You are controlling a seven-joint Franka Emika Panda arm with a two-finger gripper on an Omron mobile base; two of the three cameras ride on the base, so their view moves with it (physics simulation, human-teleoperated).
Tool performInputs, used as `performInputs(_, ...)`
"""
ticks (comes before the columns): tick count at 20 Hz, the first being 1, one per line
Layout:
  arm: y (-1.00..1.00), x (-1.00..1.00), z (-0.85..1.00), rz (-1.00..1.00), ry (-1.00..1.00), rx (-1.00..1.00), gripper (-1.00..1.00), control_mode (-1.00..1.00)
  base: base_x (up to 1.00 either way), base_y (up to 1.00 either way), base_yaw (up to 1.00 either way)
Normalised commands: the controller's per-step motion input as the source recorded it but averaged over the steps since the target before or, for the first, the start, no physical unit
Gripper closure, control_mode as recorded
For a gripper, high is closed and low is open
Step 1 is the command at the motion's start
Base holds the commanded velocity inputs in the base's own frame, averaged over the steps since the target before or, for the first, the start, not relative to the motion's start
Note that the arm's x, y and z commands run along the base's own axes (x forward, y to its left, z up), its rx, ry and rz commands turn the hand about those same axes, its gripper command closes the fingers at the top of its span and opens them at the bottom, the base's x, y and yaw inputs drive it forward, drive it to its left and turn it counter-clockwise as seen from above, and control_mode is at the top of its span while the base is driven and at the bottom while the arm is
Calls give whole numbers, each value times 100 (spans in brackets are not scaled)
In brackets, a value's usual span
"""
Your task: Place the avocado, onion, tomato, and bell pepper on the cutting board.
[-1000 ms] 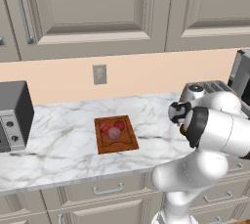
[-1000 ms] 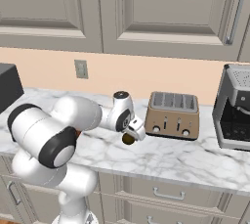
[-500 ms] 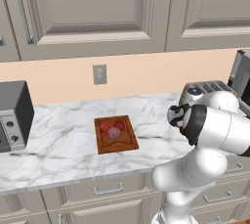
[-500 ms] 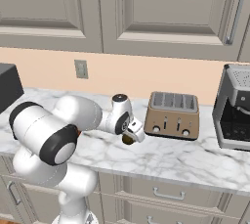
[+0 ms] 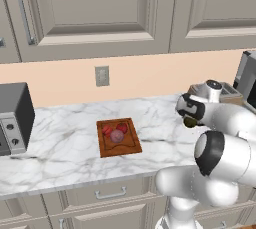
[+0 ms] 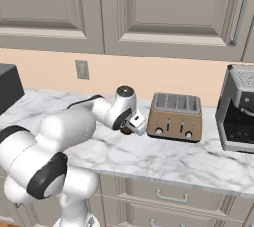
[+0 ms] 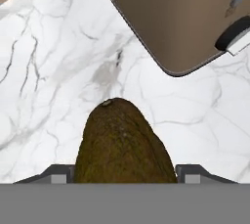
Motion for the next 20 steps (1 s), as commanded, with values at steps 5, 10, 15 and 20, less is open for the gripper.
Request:
performInputs(5,67,3,51,0,-10,16,100,-100,0,0,0)
performInputs(10,99,15,-2,0,-2,12,100,-100,0,0,0)
performInputs(15,100,26,-30,0,0,7,100,-100,0,0,0)
performInputs(20,100,26,-35,0,0,3,100,-100,0,0,0)
